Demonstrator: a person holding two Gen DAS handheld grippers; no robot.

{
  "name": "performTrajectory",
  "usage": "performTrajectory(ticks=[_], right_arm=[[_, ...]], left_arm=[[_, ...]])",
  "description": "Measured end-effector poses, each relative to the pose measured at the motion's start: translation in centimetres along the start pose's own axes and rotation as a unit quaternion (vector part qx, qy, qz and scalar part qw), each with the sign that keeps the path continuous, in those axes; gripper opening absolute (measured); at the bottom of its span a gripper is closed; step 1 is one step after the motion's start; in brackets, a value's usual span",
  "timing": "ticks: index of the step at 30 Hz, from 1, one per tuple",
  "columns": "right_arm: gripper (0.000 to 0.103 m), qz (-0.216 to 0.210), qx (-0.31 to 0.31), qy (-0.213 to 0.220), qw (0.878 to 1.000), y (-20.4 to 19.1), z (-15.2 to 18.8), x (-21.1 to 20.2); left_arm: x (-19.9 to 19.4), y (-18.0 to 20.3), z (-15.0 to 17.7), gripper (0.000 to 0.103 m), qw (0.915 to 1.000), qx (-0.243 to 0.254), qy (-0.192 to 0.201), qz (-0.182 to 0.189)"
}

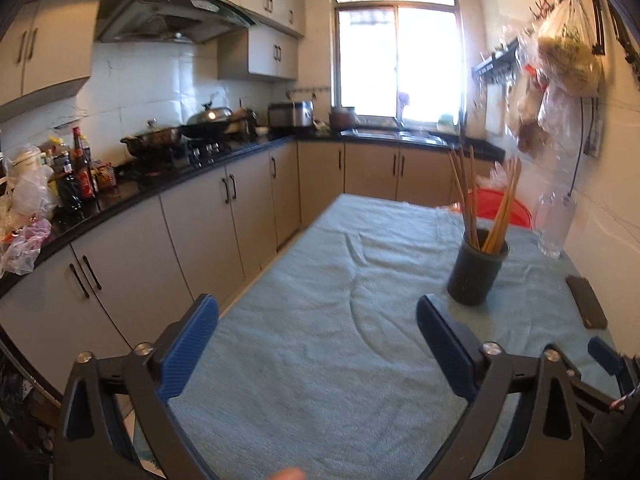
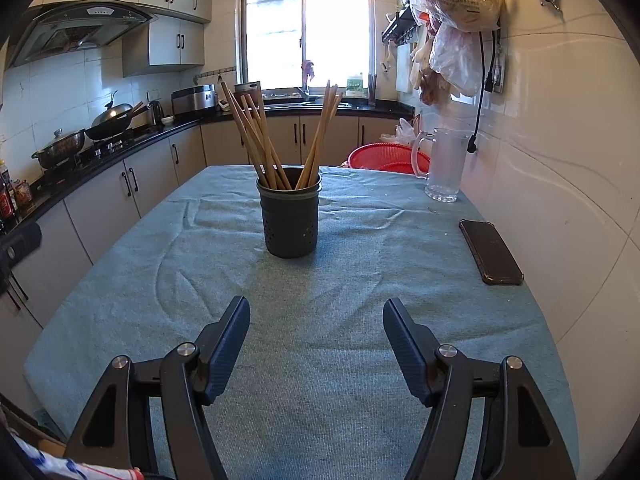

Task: Organize utensils

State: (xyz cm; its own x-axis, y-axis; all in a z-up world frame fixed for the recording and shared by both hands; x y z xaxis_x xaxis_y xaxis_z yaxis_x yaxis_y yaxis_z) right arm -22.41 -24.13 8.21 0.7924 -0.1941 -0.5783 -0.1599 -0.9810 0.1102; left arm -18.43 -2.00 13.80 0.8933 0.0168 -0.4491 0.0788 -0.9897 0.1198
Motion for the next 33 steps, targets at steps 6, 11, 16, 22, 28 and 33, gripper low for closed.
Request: performTrajectory(ticks=[6, 11, 16, 22, 28, 33], right_arm=[[0.074, 0.003, -0.011, 0.003, 1.0, -0.4, 0.1, -0.1], [0.074, 0.002, -0.013, 0.002, 1.0, -0.6, 0.1, -0.1], [0.075, 0.001, -0.012, -0.001, 1.0, -0.6, 0.3, 0.1], [0.075, 0.0, -0.009, -0.005, 1.0, -0.5, 0.6, 0.4], [0.075, 0.0, -0.007, -0.009, 1.0, -0.4, 0.8, 0.6], [0.075, 0.001, -0.009, -0.01, 1.0, -0.5, 0.8, 0.7]], left_arm=[[-0.7, -0.6, -0.5, 0.103, 0.9997, -0.01, 0.013, 0.018], [0.2, -0.2, 0.2, 0.103, 0.9997, 0.005, -0.011, 0.02], [0.6, 0.6, 1.0, 0.103, 0.9994, 0.024, -0.021, 0.016], [0.5, 0.7, 1.2, 0.103, 0.9997, 0.022, -0.005, -0.005], [0.2, 0.7, 1.2, 0.103, 0.9994, 0.022, 0.01, -0.024], [0.5, 1.0, 1.6, 0.103, 0.9994, 0.029, -0.004, -0.021]])
Point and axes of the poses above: each gripper's, at about its wrist camera, not at the fingertips, and x roughly the way its jaws point, y to its right, z to its underside, the point moved 3 cm from there along x, roughly the way its jaws point, and after that the axes turned 9 degrees about -x, right-handed, at the moved point
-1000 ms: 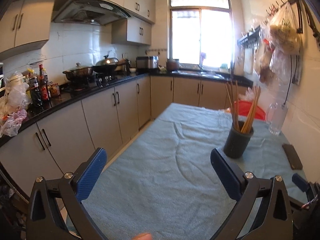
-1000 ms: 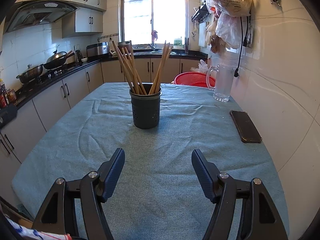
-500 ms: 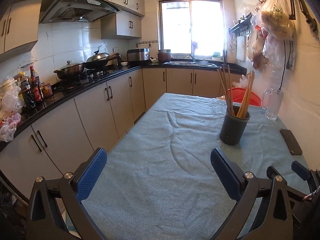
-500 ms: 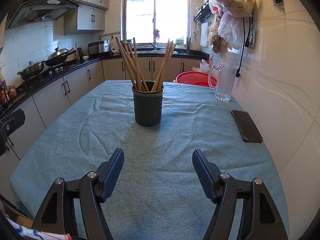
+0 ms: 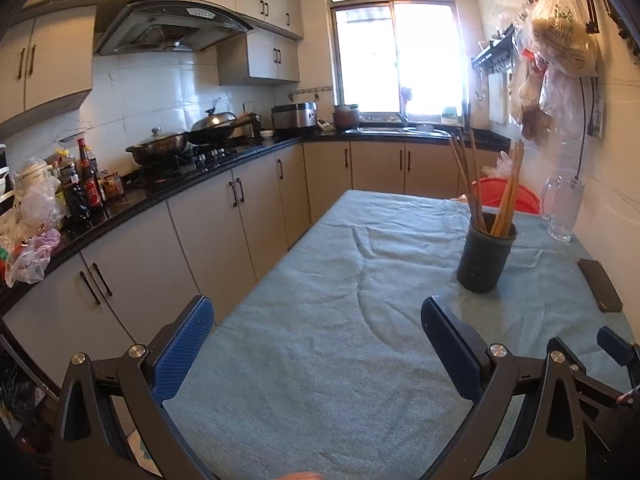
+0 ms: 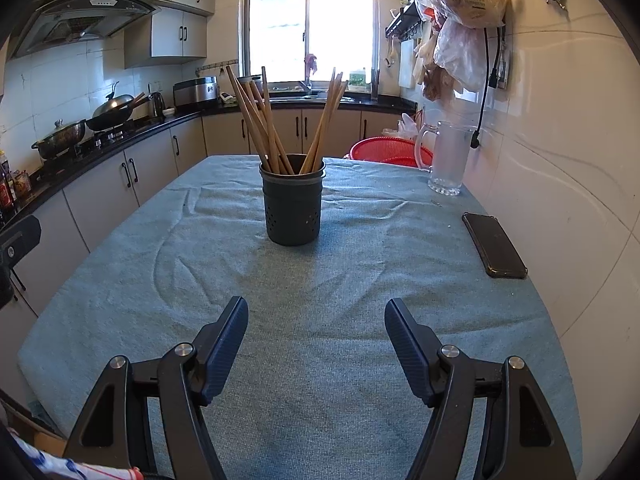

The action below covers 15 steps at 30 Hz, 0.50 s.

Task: Organize utensils

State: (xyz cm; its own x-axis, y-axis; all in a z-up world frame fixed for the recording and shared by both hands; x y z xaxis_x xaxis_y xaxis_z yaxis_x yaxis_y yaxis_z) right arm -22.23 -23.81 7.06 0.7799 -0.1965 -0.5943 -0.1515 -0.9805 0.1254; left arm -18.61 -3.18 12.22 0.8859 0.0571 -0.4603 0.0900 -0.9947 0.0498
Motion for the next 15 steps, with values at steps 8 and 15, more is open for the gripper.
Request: performTrajectory(ticks=[8, 15], right_arm=[[0.075, 0.007, 0.001, -0.003, 1.0, 0.2, 0.2, 0.3], [0.075, 0.017, 0.011, 0.003, 1.0, 0.8, 0.3, 0.3]], left_arm=[[1.4, 0.2, 0.8, 0.103, 0.9988, -0.003, -0.047, 0.015], [2.6, 0.4, 1.6, 0.103, 0.9958, -0.008, -0.084, 0.035]])
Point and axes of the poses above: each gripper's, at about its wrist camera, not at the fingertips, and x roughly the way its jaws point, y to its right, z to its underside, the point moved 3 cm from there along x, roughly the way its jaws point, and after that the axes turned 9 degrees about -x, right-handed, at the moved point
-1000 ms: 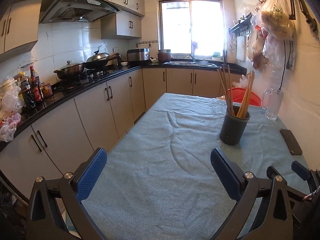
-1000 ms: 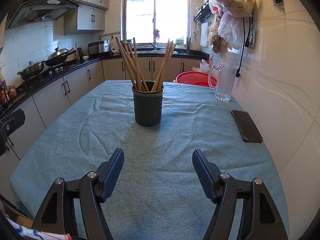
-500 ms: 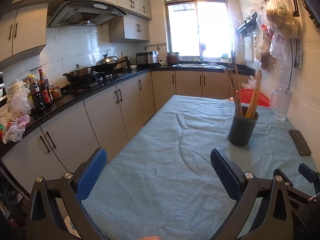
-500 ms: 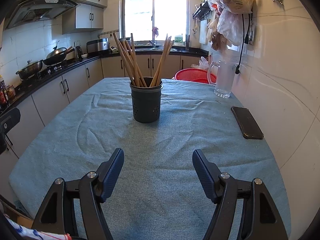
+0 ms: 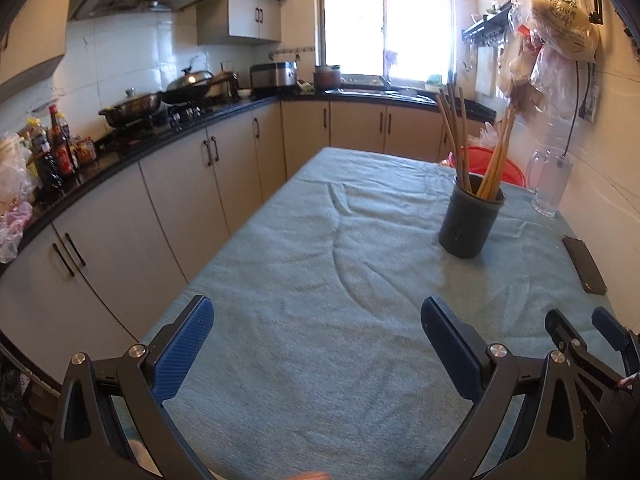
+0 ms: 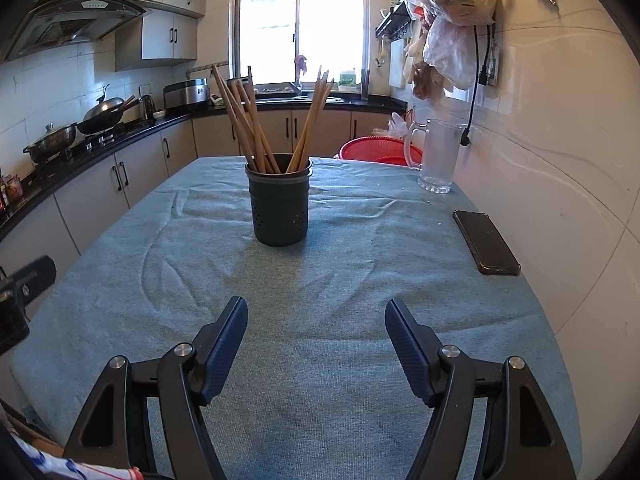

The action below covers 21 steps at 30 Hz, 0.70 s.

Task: Organize utensils

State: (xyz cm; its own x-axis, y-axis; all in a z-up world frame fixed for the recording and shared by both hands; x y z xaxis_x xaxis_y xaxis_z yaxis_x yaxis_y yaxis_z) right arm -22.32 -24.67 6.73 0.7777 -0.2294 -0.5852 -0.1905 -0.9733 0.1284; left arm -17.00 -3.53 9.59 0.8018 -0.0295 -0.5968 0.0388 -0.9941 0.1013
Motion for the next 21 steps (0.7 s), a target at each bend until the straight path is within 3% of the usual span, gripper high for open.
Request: performTrajectory(ticks=[9, 21], right_arm=[[0.078, 0.024, 0.017, 0.065, 0.997, 0.9, -0.8, -2.3], [0.078, 0.027, 0.023, 0.073, 0.997, 1.2, -1.0, -2.8]], left_arm=[[-0.1, 0.8, 0.3, 0.103, 0.9998, 0.01, 0.009, 0.014], [-2.1, 1.5, 0.2, 0.103, 0.9974, 0.026, 0.05, 0.046]])
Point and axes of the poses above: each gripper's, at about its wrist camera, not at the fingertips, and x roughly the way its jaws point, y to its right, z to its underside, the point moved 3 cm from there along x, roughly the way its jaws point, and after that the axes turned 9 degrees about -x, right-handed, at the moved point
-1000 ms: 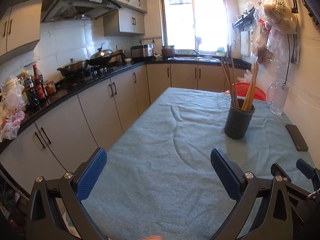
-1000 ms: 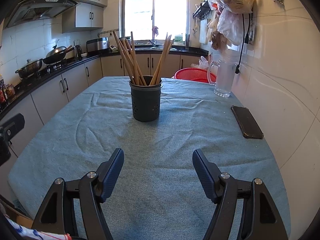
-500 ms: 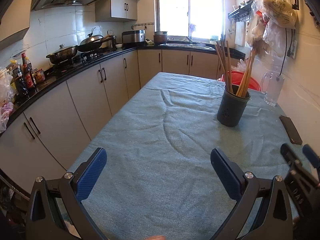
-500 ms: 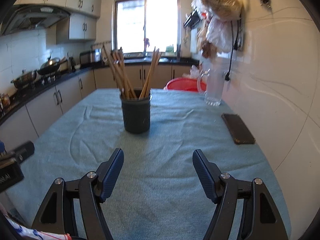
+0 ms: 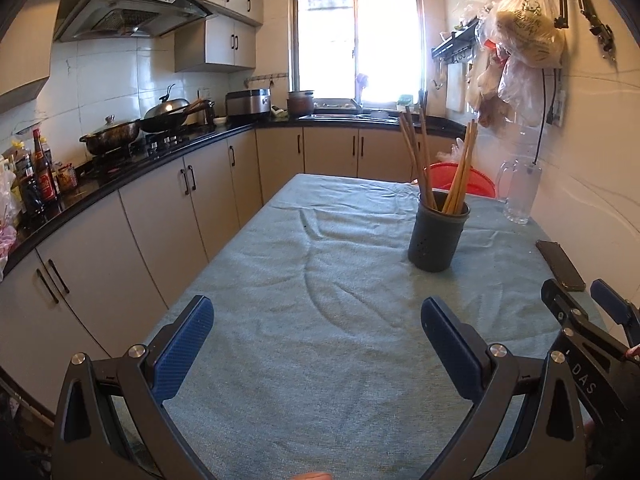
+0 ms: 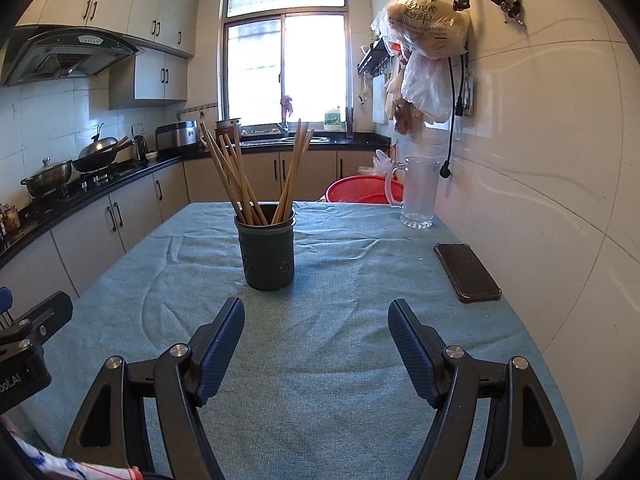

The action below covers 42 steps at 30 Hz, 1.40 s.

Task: Organize utensils

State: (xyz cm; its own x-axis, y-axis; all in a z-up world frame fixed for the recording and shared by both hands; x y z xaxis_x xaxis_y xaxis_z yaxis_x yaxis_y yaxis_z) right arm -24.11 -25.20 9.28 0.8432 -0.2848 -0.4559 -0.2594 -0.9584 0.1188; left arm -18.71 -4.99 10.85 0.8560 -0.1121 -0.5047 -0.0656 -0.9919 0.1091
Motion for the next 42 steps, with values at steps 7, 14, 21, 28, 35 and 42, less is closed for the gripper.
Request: performTrajectory(ticks=[7, 14, 21, 28, 35, 42], right_arm=[[0.079, 0.004, -0.001, 0.006, 1.0, 0.1, 0.0, -0.5], [0.079, 0.005, -0.002, 0.007, 1.0, 0.1, 0.0, -0.5], [0.079, 0.006, -0.006, 0.006, 1.0, 0.1, -0.1, -0.5], [0.08, 0.002, -0.013, -0.003, 1.0, -0.3, 0.1, -0.1], [0.08, 0.0, -0.017, -0.005, 1.0, -0.5, 0.1, 0.1], [0.08, -0.002, -0.017, -0.008, 1.0, -0.6, 0.2, 0.4]], left_arm=[[0.0, 0.2, 0.1, 0.103, 1.0, 0.007, -0.006, 0.0], [0.2, 0.2, 0.2, 0.103, 0.9999, 0.005, -0.011, 0.0], [0.5, 0.2, 0.4, 0.103, 0.9998, 0.005, -0.019, 0.002], [1.0, 0.0, 0.4, 0.103, 0.9995, -0.001, -0.031, 0.002], [1.5, -0.1, 0.6, 0.103, 0.9992, -0.003, -0.04, 0.003], [1.8, -0.2, 0.7, 0.103, 0.9988, -0.008, -0.048, 0.004]])
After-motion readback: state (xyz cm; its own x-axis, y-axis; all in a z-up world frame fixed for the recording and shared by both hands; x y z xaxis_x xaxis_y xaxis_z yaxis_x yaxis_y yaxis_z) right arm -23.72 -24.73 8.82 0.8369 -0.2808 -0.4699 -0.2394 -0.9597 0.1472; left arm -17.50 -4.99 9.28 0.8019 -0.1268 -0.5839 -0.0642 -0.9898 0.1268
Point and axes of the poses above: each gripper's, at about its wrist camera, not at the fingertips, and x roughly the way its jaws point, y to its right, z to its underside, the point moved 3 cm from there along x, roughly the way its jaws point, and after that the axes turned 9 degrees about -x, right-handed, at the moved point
